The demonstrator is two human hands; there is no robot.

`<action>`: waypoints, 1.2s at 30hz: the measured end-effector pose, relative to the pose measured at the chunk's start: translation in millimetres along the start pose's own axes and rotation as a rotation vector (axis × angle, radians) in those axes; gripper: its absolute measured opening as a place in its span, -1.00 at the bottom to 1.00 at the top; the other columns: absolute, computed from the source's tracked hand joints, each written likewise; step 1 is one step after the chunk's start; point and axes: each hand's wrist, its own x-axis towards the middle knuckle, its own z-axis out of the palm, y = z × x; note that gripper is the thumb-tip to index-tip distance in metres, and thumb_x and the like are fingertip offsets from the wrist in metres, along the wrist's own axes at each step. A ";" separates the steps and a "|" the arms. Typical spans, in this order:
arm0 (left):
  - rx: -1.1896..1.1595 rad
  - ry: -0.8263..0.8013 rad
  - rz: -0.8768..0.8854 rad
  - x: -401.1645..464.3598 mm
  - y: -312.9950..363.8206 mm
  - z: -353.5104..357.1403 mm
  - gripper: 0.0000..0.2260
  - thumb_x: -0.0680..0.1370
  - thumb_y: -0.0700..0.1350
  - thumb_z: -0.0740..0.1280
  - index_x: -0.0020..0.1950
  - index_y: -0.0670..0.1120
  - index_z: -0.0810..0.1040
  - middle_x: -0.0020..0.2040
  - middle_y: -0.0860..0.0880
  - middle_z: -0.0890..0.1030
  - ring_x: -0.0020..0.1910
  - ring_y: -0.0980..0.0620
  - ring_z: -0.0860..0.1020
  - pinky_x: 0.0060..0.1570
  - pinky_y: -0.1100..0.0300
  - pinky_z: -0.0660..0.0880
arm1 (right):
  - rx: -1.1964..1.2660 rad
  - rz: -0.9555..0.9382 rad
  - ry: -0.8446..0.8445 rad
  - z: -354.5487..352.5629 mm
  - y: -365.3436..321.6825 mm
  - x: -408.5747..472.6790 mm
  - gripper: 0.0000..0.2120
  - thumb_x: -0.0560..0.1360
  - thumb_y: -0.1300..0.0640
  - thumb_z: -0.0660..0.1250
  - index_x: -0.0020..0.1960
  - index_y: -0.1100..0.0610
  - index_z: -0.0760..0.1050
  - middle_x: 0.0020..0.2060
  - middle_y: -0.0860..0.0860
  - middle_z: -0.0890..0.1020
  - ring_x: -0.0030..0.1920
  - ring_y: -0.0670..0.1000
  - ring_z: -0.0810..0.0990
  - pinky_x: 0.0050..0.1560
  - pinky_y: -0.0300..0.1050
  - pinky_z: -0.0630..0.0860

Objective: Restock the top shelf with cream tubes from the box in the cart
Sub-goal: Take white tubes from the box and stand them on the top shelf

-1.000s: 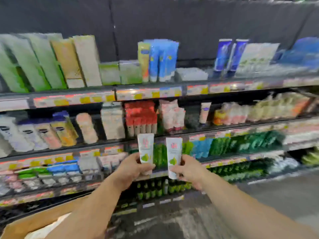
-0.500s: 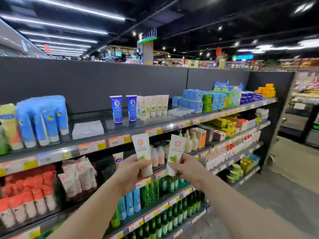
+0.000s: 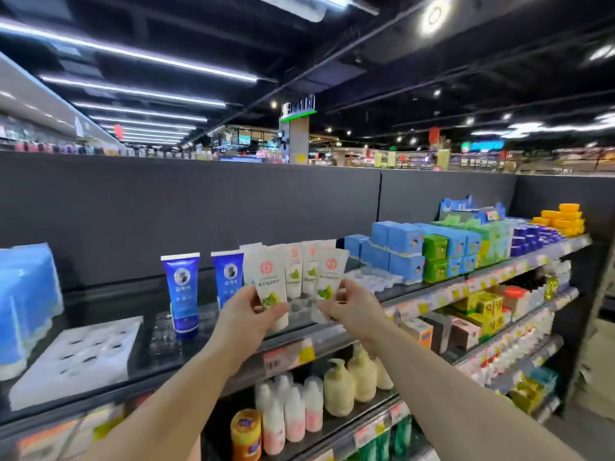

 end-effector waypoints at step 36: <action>0.194 0.361 -0.235 55.4 2.2 76.9 -0.79 0.52 -0.10 0.41 0.11 0.13 0.54 0.08 0.14 0.65 0.07 0.14 0.62 0.12 0.07 0.58 | -0.206 -0.390 -0.665 -12.9 21.6 130.6 -0.67 0.41 0.01 0.49 0.13 -0.07 0.47 -0.02 -0.18 0.61 -0.05 -0.16 0.58 -0.17 -0.29 0.49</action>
